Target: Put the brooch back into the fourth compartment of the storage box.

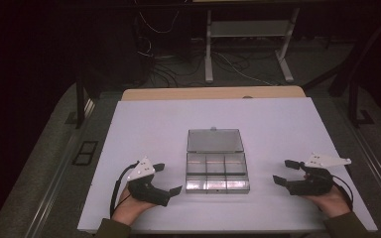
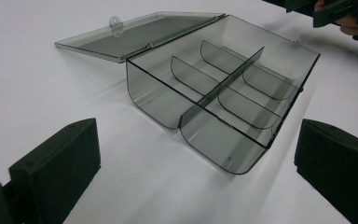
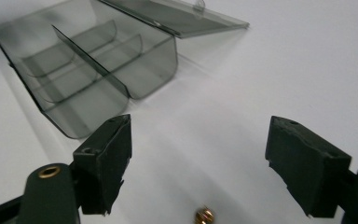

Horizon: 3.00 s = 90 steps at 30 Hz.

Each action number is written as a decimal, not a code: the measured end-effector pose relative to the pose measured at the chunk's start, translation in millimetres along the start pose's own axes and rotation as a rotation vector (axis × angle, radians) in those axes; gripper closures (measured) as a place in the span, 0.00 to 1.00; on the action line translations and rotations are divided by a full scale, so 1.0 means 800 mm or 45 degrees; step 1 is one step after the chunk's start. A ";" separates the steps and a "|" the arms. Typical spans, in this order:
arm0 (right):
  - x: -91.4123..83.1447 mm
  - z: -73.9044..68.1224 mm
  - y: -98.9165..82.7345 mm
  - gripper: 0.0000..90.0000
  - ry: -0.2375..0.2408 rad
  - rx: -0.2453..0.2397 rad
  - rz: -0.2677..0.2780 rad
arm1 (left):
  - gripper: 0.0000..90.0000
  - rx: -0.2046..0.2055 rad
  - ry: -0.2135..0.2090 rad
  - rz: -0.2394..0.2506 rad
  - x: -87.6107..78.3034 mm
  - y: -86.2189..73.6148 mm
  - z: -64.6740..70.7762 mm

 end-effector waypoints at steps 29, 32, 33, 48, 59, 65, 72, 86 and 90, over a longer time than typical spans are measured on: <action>-0.009 0.021 -0.034 0.43 0.044 0.015 -0.160 | 0.00 -0.011 0.017 -0.016 0.002 -0.001 0.000; -0.008 0.020 -0.034 0.47 0.051 0.002 -0.164 | 0.00 -0.011 0.018 -0.020 0.001 -0.001 -0.001; -0.007 0.019 -0.034 0.49 0.053 -0.004 -0.169 | 0.00 -0.011 0.018 -0.020 0.001 -0.001 -0.001; 0.003 0.008 -0.038 0.68 0.083 -0.092 -0.241 | 0.00 -0.007 0.015 -0.021 0.002 -0.002 0.000; 0.007 0.002 -0.038 0.80 0.093 -0.138 -0.258 | 0.00 -0.006 0.015 -0.021 0.002 -0.002 0.001; 0.007 0.002 -0.038 0.84 0.092 -0.145 -0.268 | 0.00 -0.006 0.014 -0.022 0.002 -0.002 0.001; 0.006 0.002 -0.038 0.87 0.095 -0.141 -0.271 | 0.00 -0.009 0.014 -0.022 0.002 -0.002 0.001; 0.004 0.004 -0.035 0.87 0.089 -0.125 -0.251 | 0.00 -0.006 0.014 -0.022 0.002 -0.001 0.001; 0.002 0.005 -0.033 0.87 0.091 -0.121 -0.244 | 0.00 -0.006 0.013 -0.023 0.003 -0.002 0.001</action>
Point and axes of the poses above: each handheld gripper's, and its own axes: x roughly forward along the jaws, y roughly out of its top, z roughly to its right, the point moved 6 cm from there along x, roughly forward along the jaws, and after that the axes turned 13 degrees about -x, right-handed, at the moved point
